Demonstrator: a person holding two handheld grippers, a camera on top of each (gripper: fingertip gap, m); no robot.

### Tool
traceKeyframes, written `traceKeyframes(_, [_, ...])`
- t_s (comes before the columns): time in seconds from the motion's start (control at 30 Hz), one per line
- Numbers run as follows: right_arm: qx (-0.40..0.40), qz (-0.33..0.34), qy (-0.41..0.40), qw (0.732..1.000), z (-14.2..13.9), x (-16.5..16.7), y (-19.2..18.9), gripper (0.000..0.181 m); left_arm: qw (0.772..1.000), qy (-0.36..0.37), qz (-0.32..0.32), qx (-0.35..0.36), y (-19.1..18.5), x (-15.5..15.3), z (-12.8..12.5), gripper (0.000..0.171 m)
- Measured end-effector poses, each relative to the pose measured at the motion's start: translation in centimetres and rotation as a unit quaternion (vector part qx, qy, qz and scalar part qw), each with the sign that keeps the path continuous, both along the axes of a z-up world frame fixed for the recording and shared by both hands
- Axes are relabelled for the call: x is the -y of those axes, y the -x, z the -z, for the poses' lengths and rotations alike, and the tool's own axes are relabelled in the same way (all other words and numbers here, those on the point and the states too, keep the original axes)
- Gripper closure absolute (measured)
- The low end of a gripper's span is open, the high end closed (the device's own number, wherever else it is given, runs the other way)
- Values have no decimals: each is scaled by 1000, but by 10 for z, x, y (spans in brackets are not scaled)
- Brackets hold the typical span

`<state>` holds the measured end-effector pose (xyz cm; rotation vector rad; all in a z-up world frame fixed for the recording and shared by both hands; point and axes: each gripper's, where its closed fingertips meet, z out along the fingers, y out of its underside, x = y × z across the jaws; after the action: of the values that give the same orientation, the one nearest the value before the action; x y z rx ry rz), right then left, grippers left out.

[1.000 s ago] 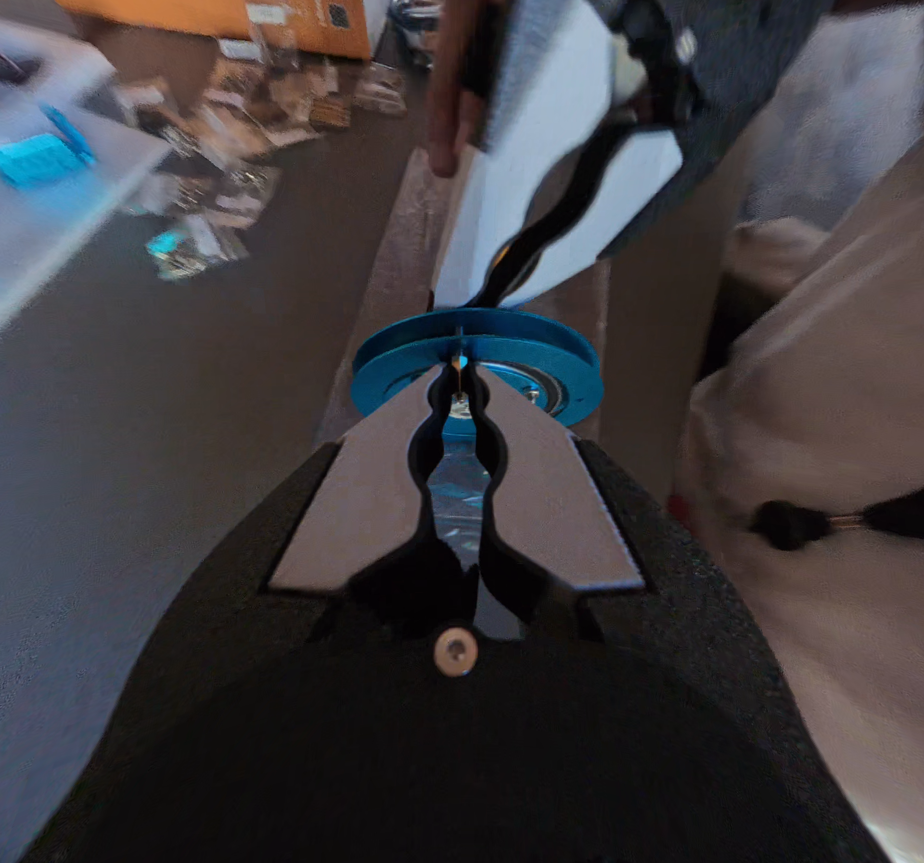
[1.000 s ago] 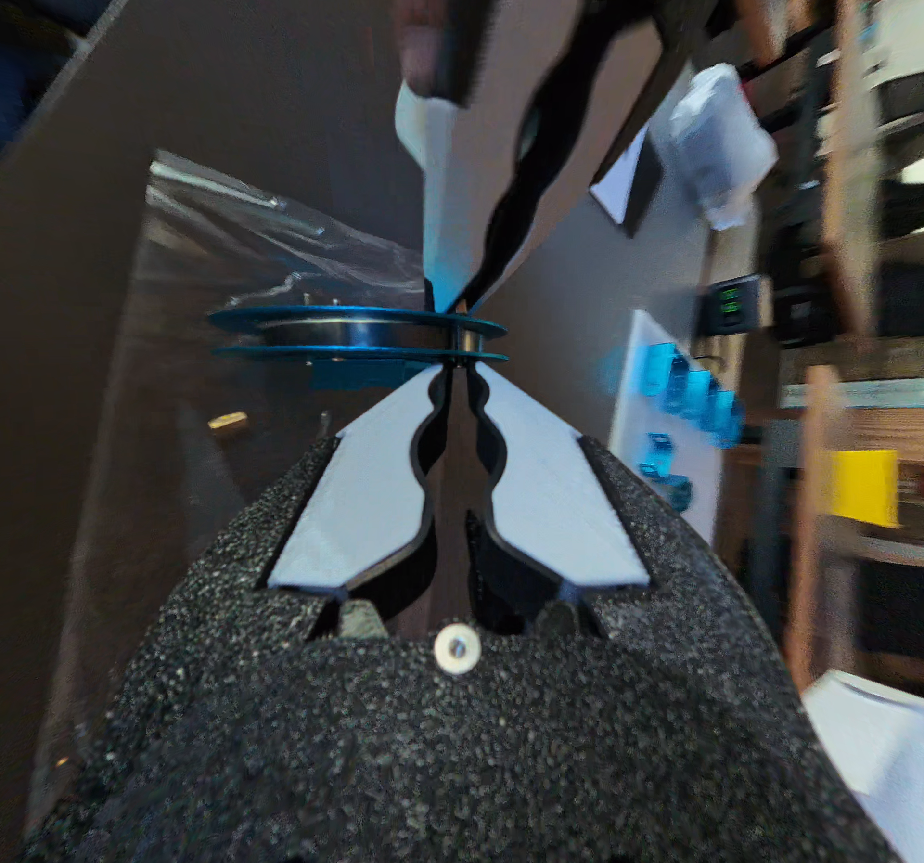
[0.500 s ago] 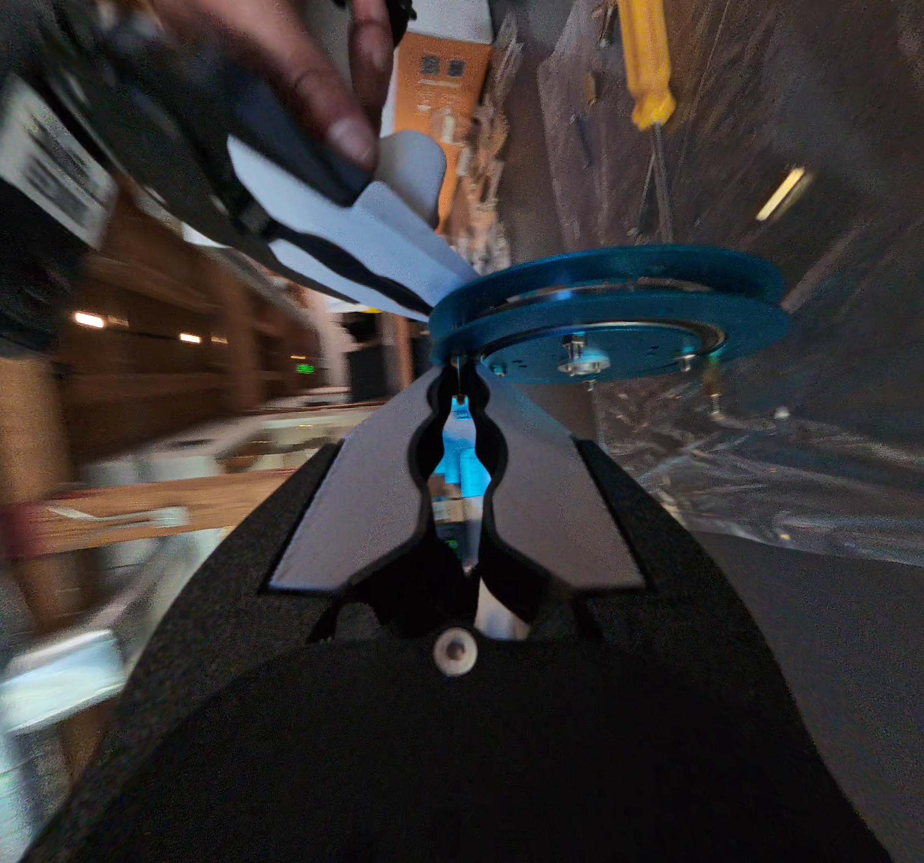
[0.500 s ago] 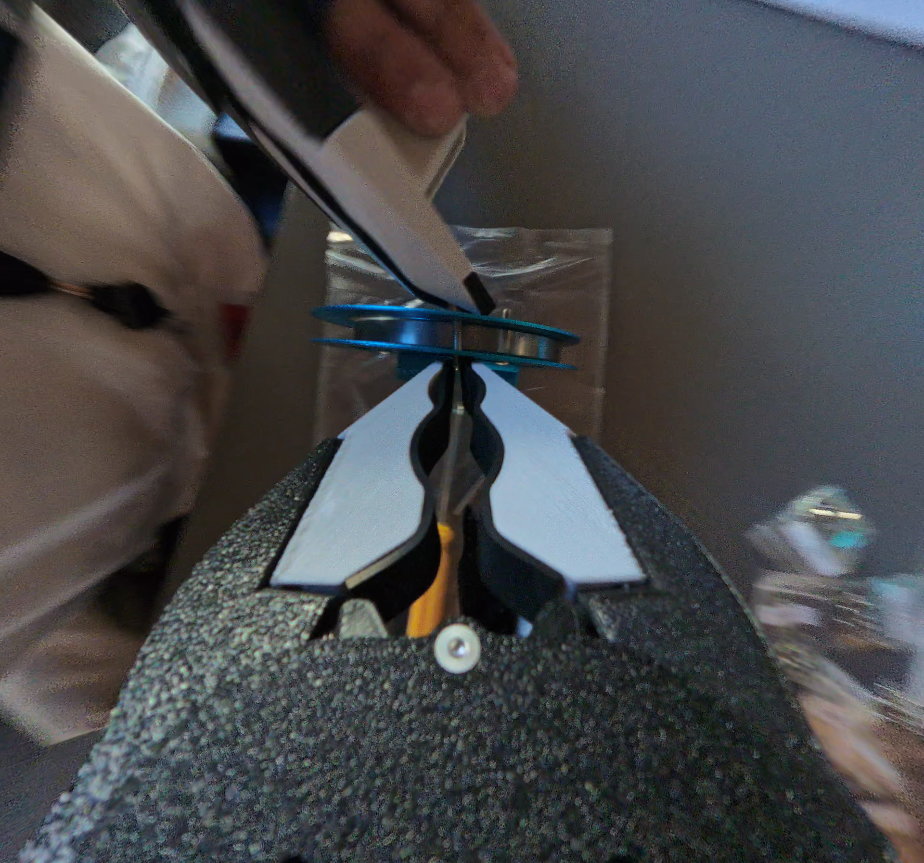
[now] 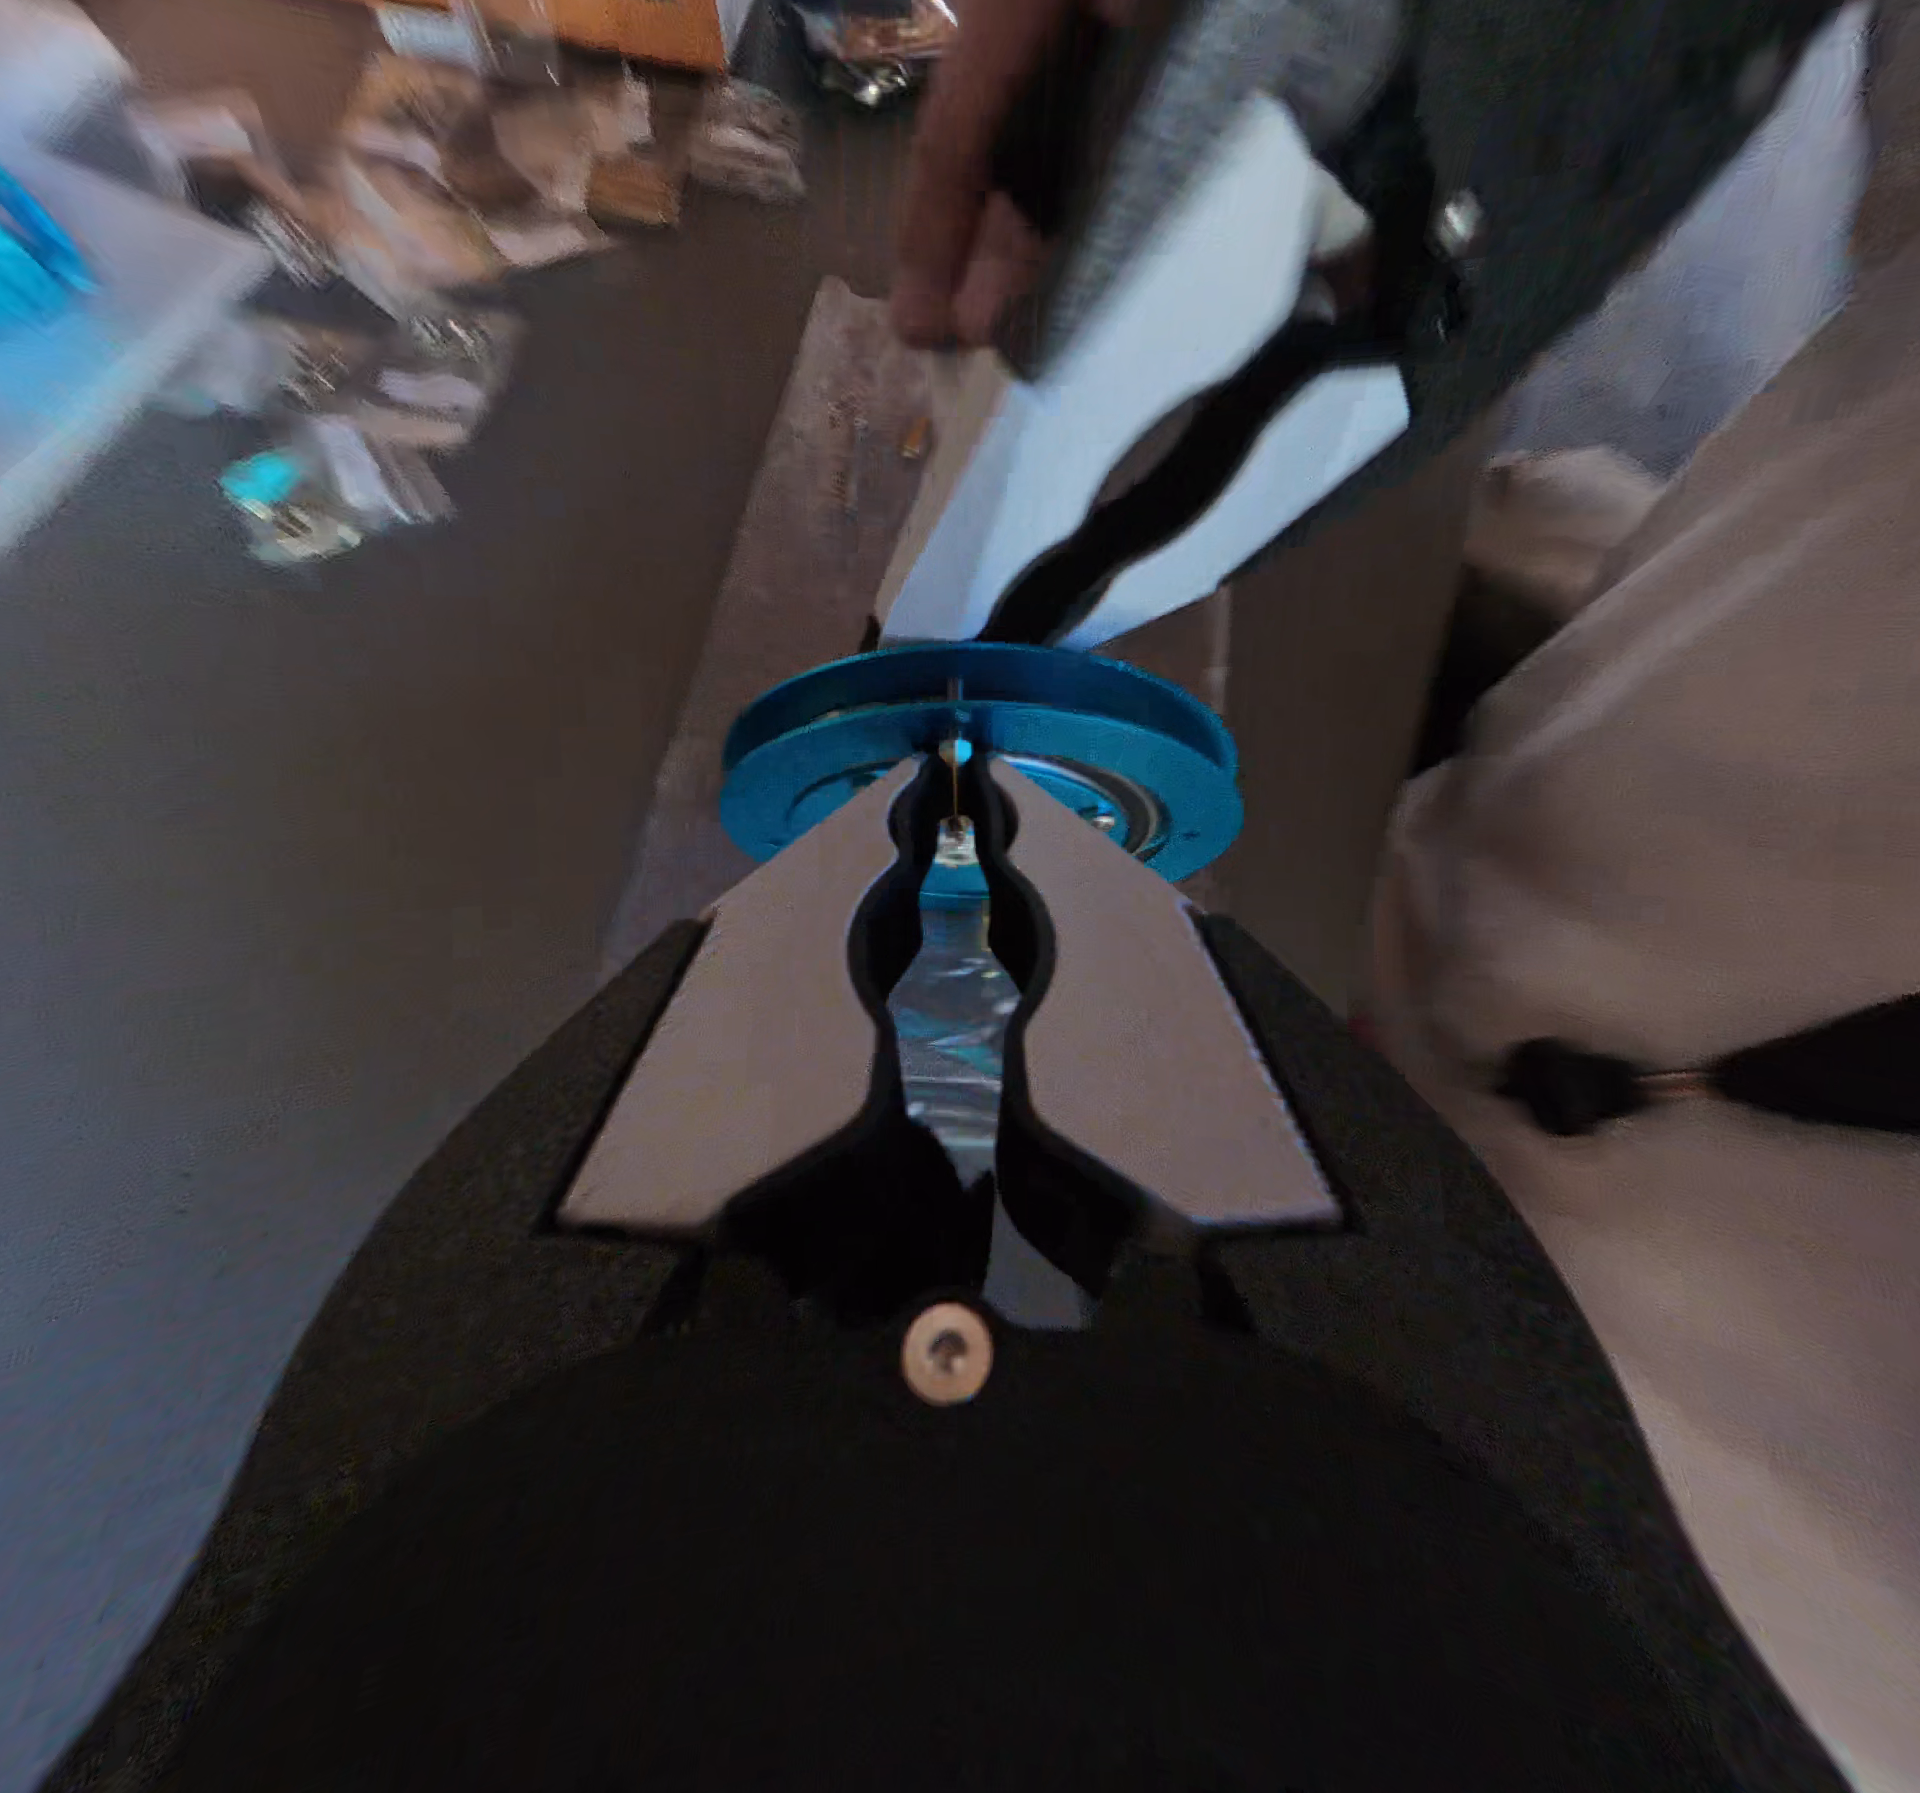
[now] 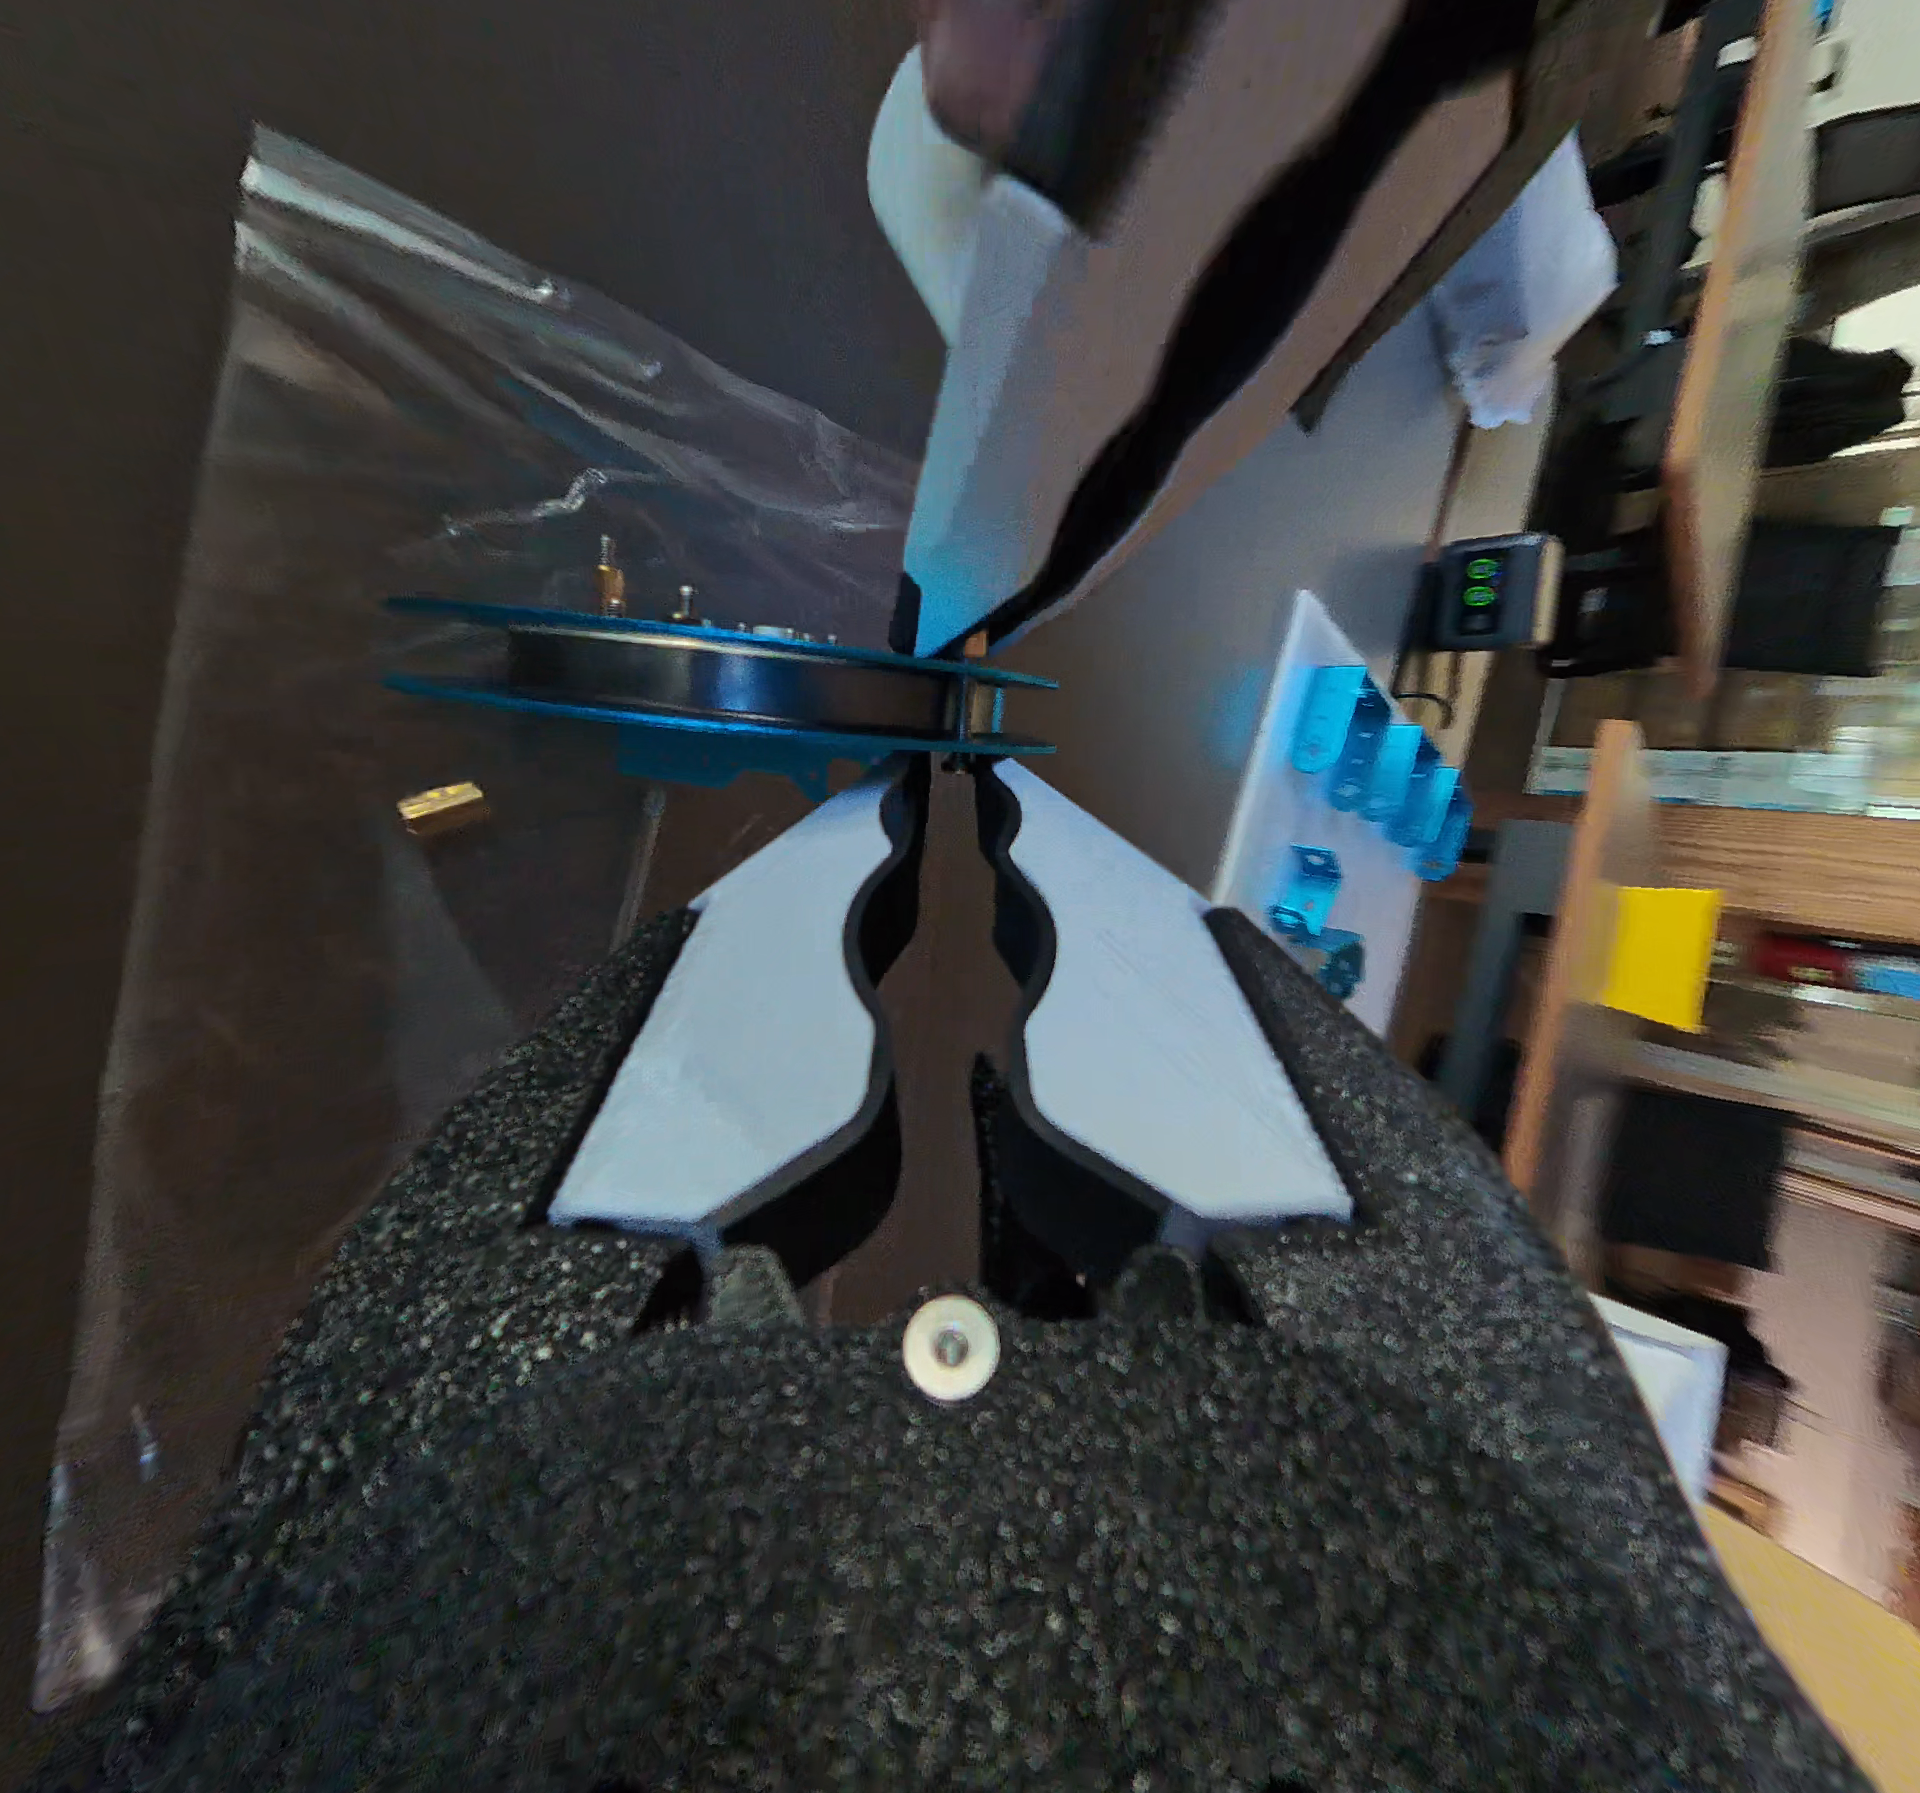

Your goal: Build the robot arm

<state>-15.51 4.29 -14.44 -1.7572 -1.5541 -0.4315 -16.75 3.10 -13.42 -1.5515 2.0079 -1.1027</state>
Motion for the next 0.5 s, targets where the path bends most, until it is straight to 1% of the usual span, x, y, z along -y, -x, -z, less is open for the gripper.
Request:
traceKeyframes(0.13, [57,2,-57,997,-5,-1,-2,177,993,102,-15,-52,0,3,0,168])
traceKeyframes(0.23, [103,-16,-102,989,-7,0,-1,178,983,164,-27,-78,0,5,0,169])
traceKeyframes(0.27, [113,-21,-106,988,-7,0,-1,179,981,174,-28,-78,0,6,0,169])
traceKeyframes(0.3, [113,-21,-98,989,-6,0,-2,179,986,152,-25,-65,-1,5,1,169])
traceKeyframes(0.33, [96,-14,-72,993,-5,0,-3,179,995,91,-17,-42,-2,4,3,169])
traceKeyframes(0.37, [69,-7,-34,997,-4,1,-4,179,1000,-5,-7,-14,-3,2,5,169])
traceKeyframes(0.4, [43,1,8,999,-2,2,-5,179,992,-125,5,19,-4,0,6,169])
traceKeyframes(0.43, [20,8,49,999,0,3,-6,180,967,-247,19,52,-6,-3,7,169])
traceKeyframes(0.47, [-4,13,91,996,1,4,-6,180,934,-346,25,83,-7,-4,7,169])
traceKeyframes(0.5, [-33,15,136,990,2,7,-6,180,899,-422,27,113,-7,-5,7,169])
